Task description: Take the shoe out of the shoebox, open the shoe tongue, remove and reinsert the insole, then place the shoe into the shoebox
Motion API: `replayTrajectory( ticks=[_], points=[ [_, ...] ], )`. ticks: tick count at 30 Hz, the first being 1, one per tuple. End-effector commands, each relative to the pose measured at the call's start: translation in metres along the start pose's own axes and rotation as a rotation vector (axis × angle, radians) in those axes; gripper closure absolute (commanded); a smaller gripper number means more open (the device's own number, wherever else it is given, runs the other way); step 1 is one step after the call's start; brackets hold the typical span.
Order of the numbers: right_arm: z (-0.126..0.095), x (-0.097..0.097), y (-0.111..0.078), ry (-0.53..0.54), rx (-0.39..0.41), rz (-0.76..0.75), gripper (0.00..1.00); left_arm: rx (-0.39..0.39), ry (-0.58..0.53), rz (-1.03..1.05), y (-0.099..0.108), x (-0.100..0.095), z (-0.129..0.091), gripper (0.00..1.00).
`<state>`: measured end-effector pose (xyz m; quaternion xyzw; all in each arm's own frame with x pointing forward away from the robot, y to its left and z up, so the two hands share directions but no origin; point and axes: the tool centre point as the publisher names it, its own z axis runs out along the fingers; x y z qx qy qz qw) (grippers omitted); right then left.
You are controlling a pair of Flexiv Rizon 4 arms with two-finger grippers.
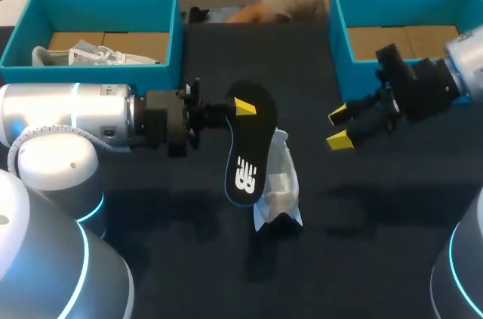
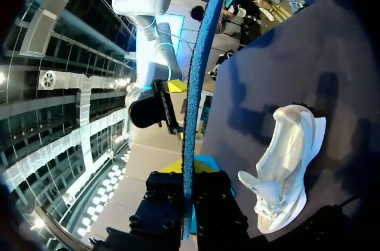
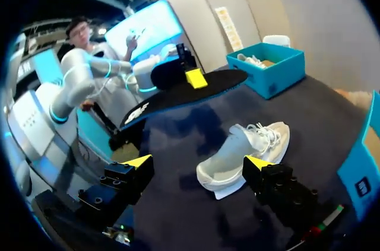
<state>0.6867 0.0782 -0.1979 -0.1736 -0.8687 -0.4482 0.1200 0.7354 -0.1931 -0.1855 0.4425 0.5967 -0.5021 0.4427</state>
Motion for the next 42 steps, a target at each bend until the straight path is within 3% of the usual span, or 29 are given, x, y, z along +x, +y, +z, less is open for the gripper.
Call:
replayTrajectory(
  ticks=[1,11,15,20,22,31,42],
  points=[
    [-0.001,-0.005,0.008,0.012,0.175,-0.189,0.0,-0.003,0.002,0.001,-0.001,0.0,0.001,1.0],
    [0.0,-0.007,0.008,-0.005,0.188,-0.2,0.0,-0.003,0.002,0.001,-0.001,0.0,0.001,1.0],
    [-0.004,-0.011,0.009,-0.118,0.228,-0.252,0.0,0.062,-0.023,-0.121,-0.005,-0.005,-0.009,1.0],
    [-0.004,-0.016,0.005,-0.176,0.223,-0.288,0.0,0.135,-0.037,-0.239,-0.013,-0.007,-0.019,1.0],
    [-0.004,-0.018,0.002,-0.191,0.192,-0.298,0.0,0.175,-0.039,-0.31,-0.018,-0.007,-0.022,1.0],
    [0.007,-0.019,-0.003,-0.209,0.204,-0.413,0.0,0.266,-0.029,-0.508,-0.03,0.002,-0.027,1.0],
    [0.012,-0.02,-0.007,-0.202,0.223,-0.408,0.0,0.265,-0.024,-0.523,-0.032,0.003,-0.027,1.0]
  ],
)
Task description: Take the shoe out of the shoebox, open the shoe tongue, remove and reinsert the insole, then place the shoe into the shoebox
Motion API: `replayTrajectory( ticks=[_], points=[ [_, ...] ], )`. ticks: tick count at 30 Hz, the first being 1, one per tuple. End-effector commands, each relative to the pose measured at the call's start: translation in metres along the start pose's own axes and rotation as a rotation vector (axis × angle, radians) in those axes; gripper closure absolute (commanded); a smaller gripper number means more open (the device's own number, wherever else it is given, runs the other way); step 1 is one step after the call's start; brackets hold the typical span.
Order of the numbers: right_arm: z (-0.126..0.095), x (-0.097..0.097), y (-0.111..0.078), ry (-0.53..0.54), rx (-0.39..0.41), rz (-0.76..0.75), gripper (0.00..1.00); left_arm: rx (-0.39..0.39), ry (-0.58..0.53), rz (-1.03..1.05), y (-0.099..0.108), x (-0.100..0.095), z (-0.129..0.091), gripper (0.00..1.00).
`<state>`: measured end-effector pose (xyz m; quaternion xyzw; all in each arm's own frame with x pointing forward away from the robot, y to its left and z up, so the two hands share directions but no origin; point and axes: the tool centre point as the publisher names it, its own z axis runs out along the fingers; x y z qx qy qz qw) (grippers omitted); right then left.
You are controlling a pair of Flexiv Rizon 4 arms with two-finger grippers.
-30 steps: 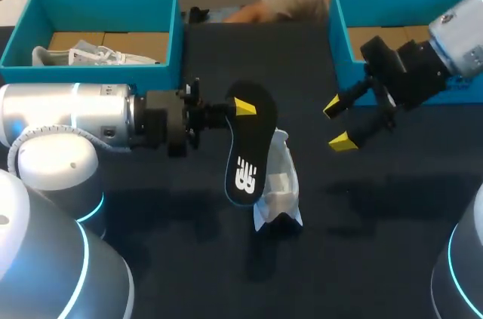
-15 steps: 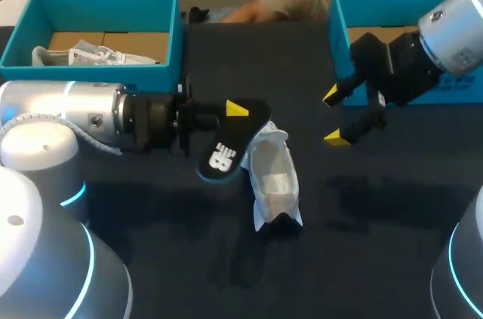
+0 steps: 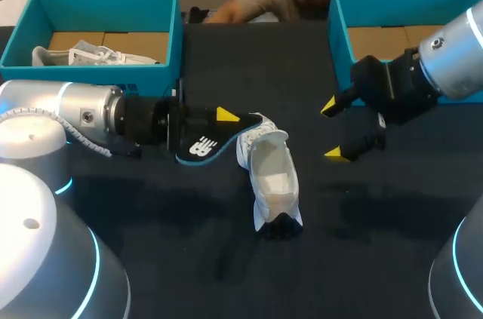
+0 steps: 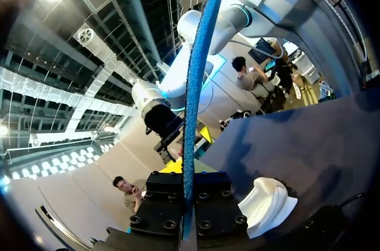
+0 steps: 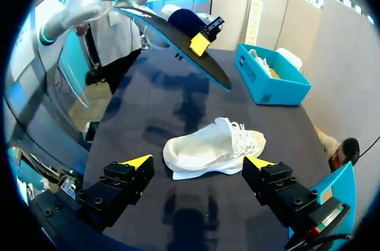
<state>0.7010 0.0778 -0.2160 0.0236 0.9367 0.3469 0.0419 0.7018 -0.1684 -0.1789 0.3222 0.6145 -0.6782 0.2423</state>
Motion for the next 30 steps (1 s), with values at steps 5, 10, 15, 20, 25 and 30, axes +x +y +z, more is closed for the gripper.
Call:
replayTrajectory(
  ticks=[5,10,15,20,25,30],
  points=[
    [0.002,-0.001,0.001,-0.001,0.004,0.001,0.0,-0.001,-0.002,0.001,0.0,0.0,0.001,1.0],
    [0.012,-0.004,-0.009,-0.053,-0.009,-0.031,0.0,-0.012,-0.025,-0.06,-0.007,0.003,0.001,1.0],
    [0.02,-0.012,-0.02,-0.044,0.012,-0.044,0.0,-0.024,-0.028,-0.115,-0.016,0.013,0.006,1.0],
    [0.031,-0.017,-0.026,-0.012,0.013,-0.068,0.0,-0.046,-0.045,-0.169,-0.018,0.023,0.01,1.0],
    [0.04,-0.02,-0.033,0.018,0.01,-0.089,0.0,-0.068,-0.073,-0.214,-0.024,0.031,0.011,1.0],
    [0.046,-0.02,-0.04,0.047,0.013,-0.1,0.0,-0.077,-0.08,-0.23,-0.026,0.04,0.016,1.0]
  ],
)
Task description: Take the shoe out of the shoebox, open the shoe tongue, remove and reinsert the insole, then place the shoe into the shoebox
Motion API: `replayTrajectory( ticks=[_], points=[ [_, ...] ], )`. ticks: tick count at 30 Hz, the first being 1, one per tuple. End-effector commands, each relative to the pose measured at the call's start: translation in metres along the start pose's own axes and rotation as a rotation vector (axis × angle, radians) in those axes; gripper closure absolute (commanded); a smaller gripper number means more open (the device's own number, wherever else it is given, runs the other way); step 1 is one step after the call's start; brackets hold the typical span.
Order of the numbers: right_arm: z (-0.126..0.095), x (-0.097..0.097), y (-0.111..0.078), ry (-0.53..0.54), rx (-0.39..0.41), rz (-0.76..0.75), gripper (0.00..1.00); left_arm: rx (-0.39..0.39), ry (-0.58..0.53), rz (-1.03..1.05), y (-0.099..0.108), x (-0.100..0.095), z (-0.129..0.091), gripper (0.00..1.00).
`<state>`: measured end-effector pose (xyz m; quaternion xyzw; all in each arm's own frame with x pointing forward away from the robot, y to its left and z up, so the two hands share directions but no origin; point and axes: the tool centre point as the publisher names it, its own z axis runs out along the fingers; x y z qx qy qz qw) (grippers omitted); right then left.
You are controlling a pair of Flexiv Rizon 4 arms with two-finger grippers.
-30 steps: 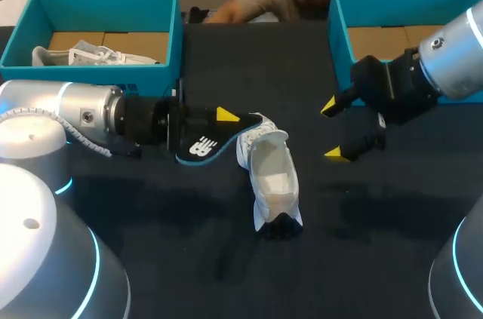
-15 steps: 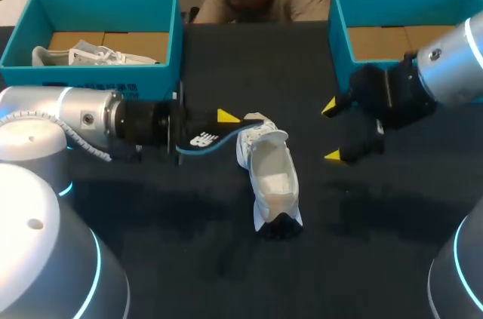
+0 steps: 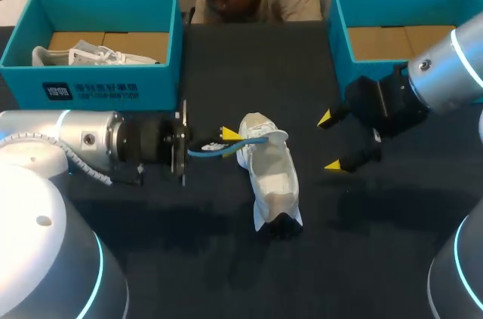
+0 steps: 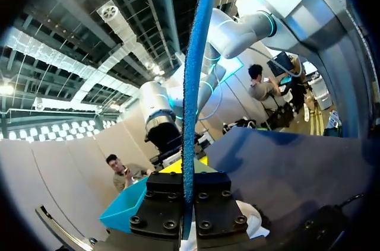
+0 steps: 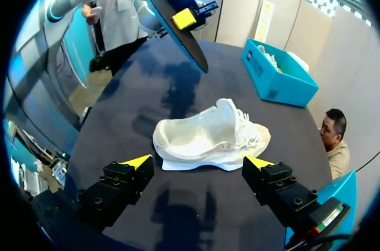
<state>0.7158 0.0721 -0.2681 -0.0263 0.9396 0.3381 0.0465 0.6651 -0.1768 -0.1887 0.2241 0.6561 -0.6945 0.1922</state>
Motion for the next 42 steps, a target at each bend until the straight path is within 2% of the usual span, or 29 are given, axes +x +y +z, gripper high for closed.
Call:
replayTrajectory(
  ticks=[1,4,19,27,42],
  points=[
    [0.01,-0.007,-0.005,0.027,-0.001,-0.006,0.0,-0.027,-0.022,-0.006,-0.005,0.011,0.002,1.0],
    [0.012,-0.004,-0.01,0.028,0.034,0.039,0.0,-0.041,-0.034,-0.002,-0.001,0.013,0.004,1.0],
    [0.012,-0.004,-0.01,0.028,0.034,0.039,0.0,-0.04,-0.035,-0.002,0.0,0.013,0.004,1.0],
    [0.029,-0.003,-0.018,0.005,0.081,-0.01,0.0,-0.046,-0.003,-0.015,0.014,0.016,0.015,1.0],
    [0.06,-0.011,-0.022,-0.009,0.082,-0.042,0.0,-0.079,-0.005,-0.048,0.039,0.032,0.024,1.0]
  ],
)
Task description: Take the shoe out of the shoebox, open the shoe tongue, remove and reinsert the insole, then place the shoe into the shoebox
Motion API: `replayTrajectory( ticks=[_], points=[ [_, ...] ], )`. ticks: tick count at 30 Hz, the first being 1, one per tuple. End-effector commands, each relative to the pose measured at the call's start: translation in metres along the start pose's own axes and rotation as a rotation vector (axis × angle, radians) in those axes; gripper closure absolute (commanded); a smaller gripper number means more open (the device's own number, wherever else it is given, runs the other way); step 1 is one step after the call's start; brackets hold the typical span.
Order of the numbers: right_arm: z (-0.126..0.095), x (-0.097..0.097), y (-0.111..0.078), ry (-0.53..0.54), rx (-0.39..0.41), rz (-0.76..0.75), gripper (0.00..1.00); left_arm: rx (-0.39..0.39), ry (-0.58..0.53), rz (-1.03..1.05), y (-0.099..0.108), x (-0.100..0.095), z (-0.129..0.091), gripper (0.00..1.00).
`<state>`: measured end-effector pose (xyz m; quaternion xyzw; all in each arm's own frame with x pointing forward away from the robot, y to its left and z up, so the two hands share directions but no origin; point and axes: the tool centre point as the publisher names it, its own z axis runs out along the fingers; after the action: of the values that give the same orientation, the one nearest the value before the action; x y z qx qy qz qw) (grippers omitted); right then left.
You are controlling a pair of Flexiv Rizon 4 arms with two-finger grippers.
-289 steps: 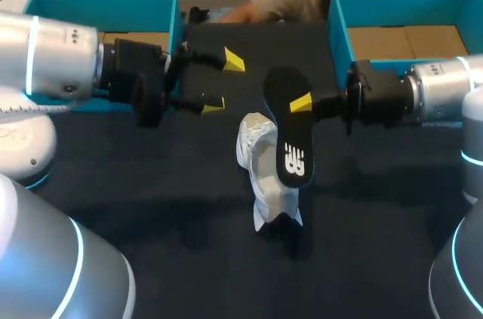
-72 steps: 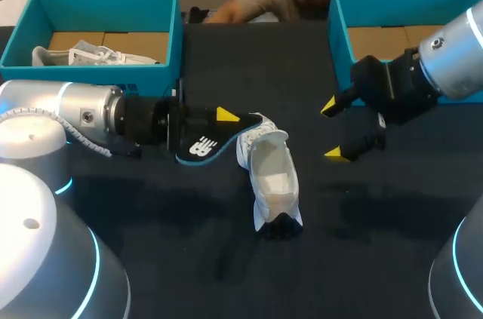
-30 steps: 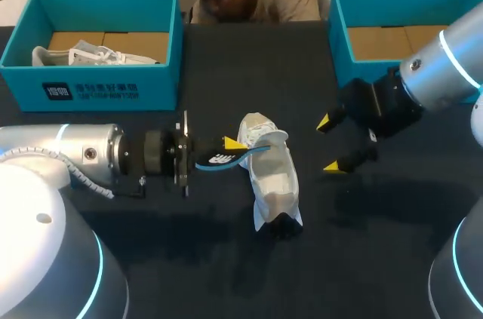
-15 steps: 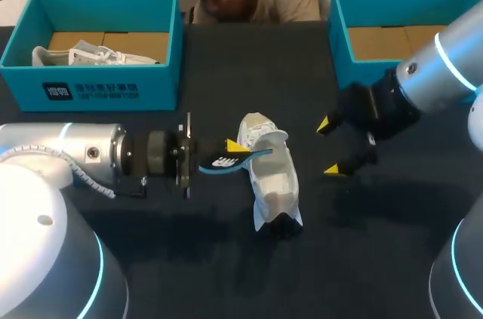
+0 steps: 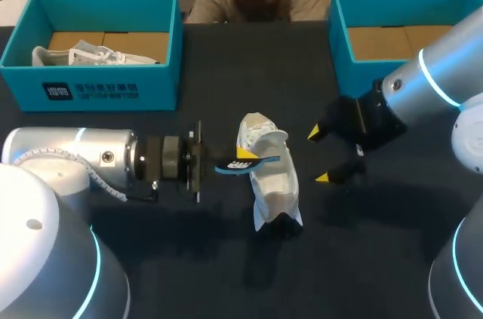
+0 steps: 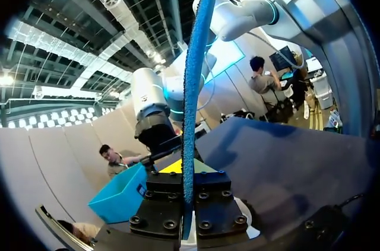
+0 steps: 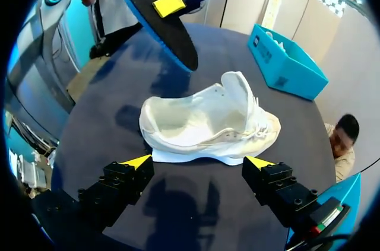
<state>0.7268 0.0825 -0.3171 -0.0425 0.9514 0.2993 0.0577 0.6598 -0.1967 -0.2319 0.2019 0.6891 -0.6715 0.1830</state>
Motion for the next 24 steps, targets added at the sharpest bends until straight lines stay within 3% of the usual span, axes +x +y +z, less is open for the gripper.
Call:
replayTrajectory(
  ticks=[1,24],
  points=[
    [0.017,-0.006,0.003,-0.007,0.003,-0.009,0.0,0.0,-0.01,0.0,0.006,0.004,0.007,1.0],
    [0.029,-0.01,-0.005,0.038,0.011,-0.012,0.0,-0.014,-0.036,-0.007,0.022,0.013,0.024,1.0]
  ],
)
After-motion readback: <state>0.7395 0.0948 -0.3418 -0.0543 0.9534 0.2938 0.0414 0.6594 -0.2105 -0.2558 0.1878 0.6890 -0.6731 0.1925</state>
